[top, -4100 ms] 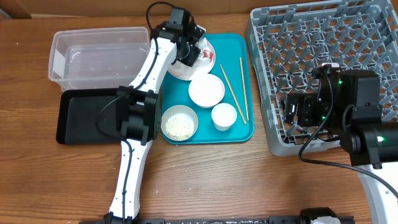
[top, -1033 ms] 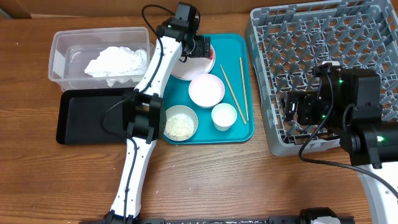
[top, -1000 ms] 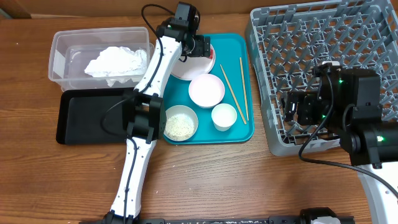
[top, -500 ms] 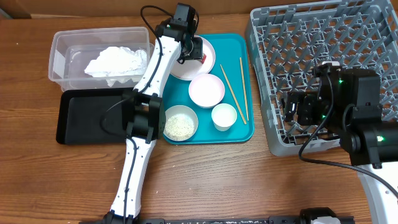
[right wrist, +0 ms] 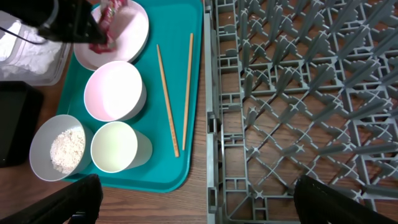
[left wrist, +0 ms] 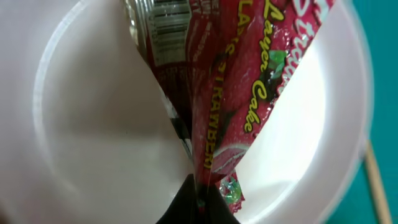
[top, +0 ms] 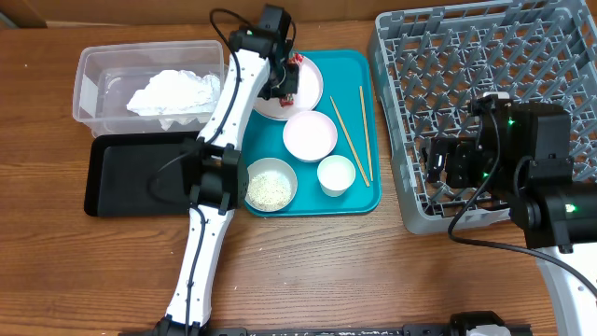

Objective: Sort waste into correct bins and load items into the dishwasher
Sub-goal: 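Grasp the red snack wrapper on the plate with the left gripper, then carry the wrapper left and drop it into the clear bin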

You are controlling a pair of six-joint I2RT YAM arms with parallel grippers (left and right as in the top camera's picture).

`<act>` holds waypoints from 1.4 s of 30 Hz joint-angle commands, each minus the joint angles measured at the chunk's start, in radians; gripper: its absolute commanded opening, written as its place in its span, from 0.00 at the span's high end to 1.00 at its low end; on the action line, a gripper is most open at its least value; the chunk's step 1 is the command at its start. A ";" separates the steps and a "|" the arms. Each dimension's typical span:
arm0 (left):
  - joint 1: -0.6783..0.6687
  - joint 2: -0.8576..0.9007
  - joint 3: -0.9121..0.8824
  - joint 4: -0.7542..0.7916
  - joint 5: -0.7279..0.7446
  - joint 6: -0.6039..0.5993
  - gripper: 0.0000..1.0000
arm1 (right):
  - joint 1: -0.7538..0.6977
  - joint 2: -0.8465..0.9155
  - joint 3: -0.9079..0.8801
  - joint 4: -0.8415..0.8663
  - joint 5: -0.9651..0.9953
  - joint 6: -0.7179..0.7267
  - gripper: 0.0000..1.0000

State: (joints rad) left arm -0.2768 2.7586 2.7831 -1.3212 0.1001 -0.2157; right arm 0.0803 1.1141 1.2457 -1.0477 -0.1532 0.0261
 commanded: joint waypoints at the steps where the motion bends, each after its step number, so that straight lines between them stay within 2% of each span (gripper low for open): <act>1: 0.035 -0.049 0.206 -0.089 -0.007 0.050 0.96 | 0.005 -0.003 0.030 0.002 -0.006 0.003 0.00; 6: 0.099 -0.164 0.359 -0.247 -0.092 0.045 0.96 | 0.005 -0.003 0.030 0.003 -0.006 0.003 0.00; 12: 0.212 -0.207 0.357 -0.369 -0.212 -0.078 0.96 | 0.005 -0.003 0.030 0.003 -0.006 0.003 0.00; 15: 0.277 -0.201 0.304 -0.369 -0.145 -0.088 0.96 | 0.005 -0.003 0.030 0.004 -0.006 0.003 0.00; 21: 0.357 -0.200 0.145 -0.363 -0.135 -0.132 0.96 | 0.005 -0.003 0.030 0.002 -0.006 0.003 0.00; 22: 0.367 -0.200 0.125 -0.362 -0.133 -0.132 0.89 | 0.005 -0.003 0.030 0.002 -0.006 0.003 0.00; 24: 0.392 -0.201 0.108 -0.359 -0.128 -0.132 0.26 | 0.005 -0.003 0.030 0.002 -0.006 0.003 0.00; 25: 0.398 -0.201 0.110 -0.356 -0.117 -0.132 0.09 | 0.005 -0.003 0.030 0.002 -0.007 0.004 0.00; 26: 0.406 -0.203 0.118 -0.353 -0.098 -0.127 0.00 | 0.005 -0.003 0.030 0.002 -0.007 0.004 0.00; 34: 0.447 -0.245 0.244 -0.369 0.163 0.009 0.00 | 0.005 -0.003 0.030 -0.003 -0.007 0.004 0.00; 42: 0.420 -0.505 0.194 -0.369 0.179 0.072 0.00 | 0.005 -0.003 0.030 -0.007 -0.018 0.003 0.00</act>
State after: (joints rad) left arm 0.1654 2.4336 2.9952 -1.6871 0.2310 -0.2096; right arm 0.0803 1.1149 1.2461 -1.0573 -0.1547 0.0265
